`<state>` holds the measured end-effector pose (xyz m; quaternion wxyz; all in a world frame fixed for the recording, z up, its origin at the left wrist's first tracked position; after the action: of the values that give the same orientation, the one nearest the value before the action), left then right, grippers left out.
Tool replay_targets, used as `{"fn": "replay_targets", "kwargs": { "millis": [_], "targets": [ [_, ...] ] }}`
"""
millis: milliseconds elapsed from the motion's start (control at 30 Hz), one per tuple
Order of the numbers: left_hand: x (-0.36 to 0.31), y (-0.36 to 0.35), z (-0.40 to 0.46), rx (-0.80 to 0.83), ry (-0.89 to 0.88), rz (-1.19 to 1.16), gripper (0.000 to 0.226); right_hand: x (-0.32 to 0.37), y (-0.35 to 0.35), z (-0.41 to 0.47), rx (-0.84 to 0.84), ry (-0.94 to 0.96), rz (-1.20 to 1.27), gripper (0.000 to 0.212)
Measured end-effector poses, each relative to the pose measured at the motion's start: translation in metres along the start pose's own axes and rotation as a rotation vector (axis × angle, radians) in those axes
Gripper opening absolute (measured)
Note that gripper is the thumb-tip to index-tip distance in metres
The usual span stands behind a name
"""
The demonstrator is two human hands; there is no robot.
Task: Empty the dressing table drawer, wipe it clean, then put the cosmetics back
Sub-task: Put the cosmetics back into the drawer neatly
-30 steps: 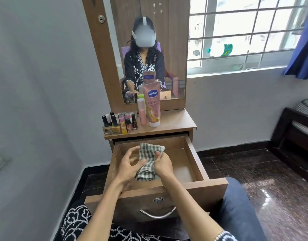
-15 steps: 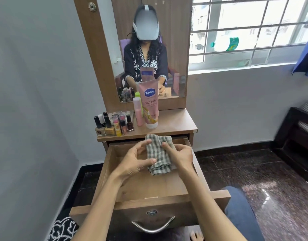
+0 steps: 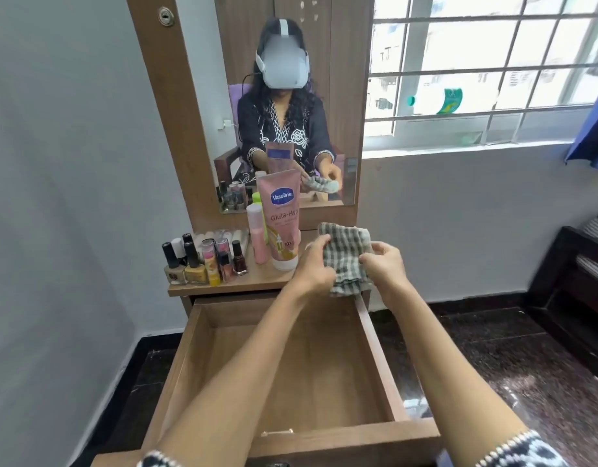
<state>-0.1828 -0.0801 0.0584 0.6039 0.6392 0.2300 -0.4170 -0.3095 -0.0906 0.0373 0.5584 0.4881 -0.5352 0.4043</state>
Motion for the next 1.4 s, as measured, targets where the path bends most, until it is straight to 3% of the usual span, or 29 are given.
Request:
{"fn": "replay_targets", "kwargs": {
  "millis": [133, 300, 500, 667, 967, 1133, 1233, 1400],
  "targets": [
    [-0.005, -0.017, 0.034, -0.053, 0.082, 0.124, 0.059, 0.013, -0.006, 0.021, -0.067, 0.063, -0.111, 0.044],
    [0.015, -0.03, 0.055, -0.112, 0.111, 0.324, 0.054, 0.009, -0.025, 0.039, 0.019, 0.138, -0.3, 0.039],
    [0.017, -0.028, 0.073, -0.029, 0.204, 0.257, 0.062, 0.0, -0.031, 0.063, 0.06, 0.096, -0.665, 0.042],
    [0.018, -0.03, 0.082, 0.057, 0.221, 0.476, 0.049, -0.008, -0.029, 0.069, 0.027, 0.079, -0.899, 0.036],
    [0.006, -0.031, 0.064, -0.01, 0.123, 0.68, 0.034, -0.009, -0.033, 0.067, 0.044, -0.006, -1.032, 0.041],
    [-0.005, -0.025, 0.029, -0.048, 0.013, 0.63, 0.041, -0.003, -0.034, 0.063, 0.009, 0.033, -1.153, 0.045],
    [-0.006, -0.016, 0.002, -0.199, -0.085, 0.488, 0.038, 0.005, -0.036, 0.056, -0.067, 0.08, -1.221, 0.048],
    [0.002, 0.01, -0.025, -0.713, -0.192, 0.168, 0.036, 0.025, -0.049, 0.035, -0.154, 0.359, -1.01, 0.067]
  ]
}}
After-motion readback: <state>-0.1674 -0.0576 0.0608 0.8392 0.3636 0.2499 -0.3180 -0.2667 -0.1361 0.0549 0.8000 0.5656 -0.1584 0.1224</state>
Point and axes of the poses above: each hand's wrist, its own z-axis towards the middle knuckle, its own y-axis out of the back of the hand, x = y × z, the point moved 2 cm from there along z, towards the middle knuckle, and after that the axes turned 6 degrees about x, right-handed, at the moved point
